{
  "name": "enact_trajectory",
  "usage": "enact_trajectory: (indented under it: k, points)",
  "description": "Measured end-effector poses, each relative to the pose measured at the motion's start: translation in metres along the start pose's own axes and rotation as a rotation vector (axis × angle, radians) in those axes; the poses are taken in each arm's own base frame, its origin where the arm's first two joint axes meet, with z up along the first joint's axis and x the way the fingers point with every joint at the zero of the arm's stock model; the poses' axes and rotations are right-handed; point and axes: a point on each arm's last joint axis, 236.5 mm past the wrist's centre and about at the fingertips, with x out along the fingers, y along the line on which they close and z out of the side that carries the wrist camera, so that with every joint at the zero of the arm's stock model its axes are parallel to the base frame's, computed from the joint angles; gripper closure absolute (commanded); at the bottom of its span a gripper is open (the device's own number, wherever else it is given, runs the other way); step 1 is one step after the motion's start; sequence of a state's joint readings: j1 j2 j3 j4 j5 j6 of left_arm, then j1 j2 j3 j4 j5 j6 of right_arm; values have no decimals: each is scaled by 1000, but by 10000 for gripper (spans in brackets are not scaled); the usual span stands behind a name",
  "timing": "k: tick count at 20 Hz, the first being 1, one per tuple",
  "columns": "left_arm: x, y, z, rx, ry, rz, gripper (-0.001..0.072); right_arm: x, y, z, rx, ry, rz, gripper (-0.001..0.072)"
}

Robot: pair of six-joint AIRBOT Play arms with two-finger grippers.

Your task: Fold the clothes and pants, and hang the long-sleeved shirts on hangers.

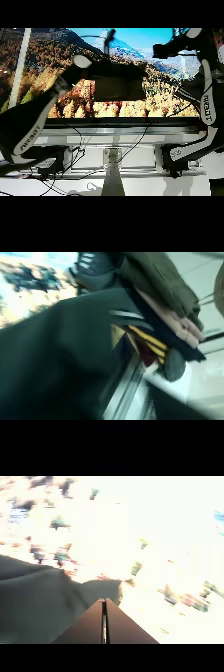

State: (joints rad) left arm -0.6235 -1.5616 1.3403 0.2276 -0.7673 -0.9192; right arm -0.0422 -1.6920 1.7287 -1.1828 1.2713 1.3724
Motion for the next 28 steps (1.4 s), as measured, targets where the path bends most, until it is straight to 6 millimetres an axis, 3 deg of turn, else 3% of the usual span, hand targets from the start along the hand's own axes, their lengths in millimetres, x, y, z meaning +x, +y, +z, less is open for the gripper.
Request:
enact_trajectory:
  k: [2,3,5,8,9,11,13,14,18,21,25,26,28]
  points:
    - [27,12,-15,3,1,32,12,-12,-33,-11,58,26,-30,285]
    - [33,19,-20,11,4,49,13,-15,-47,-20,85,47,-39,250]
    - [34,37,-19,34,0,90,14,-14,-69,-42,139,103,-44,249]
    - [13,64,-5,89,-1,150,14,5,-79,-89,179,219,5,204]
    - [2,73,1,112,1,173,15,15,-75,-106,192,259,44,148]
    - [-26,91,14,153,10,216,14,37,-59,-139,231,322,150,148]
    - [-56,105,28,171,4,251,15,58,-36,-160,279,328,267,112]
    - [-70,111,34,173,0,264,15,65,-23,-166,297,325,319,79]
    - [-127,139,55,154,-34,327,43,94,27,-169,300,280,417,82]
    - [-174,168,58,155,-16,407,144,115,71,-163,261,242,443,105]
    - [-240,204,40,125,79,576,184,139,116,-146,161,154,402,659]
    - [-255,211,33,123,112,620,249,140,127,-137,128,126,398,700]
    - [-286,221,19,129,186,712,318,139,140,-120,53,76,379,700]
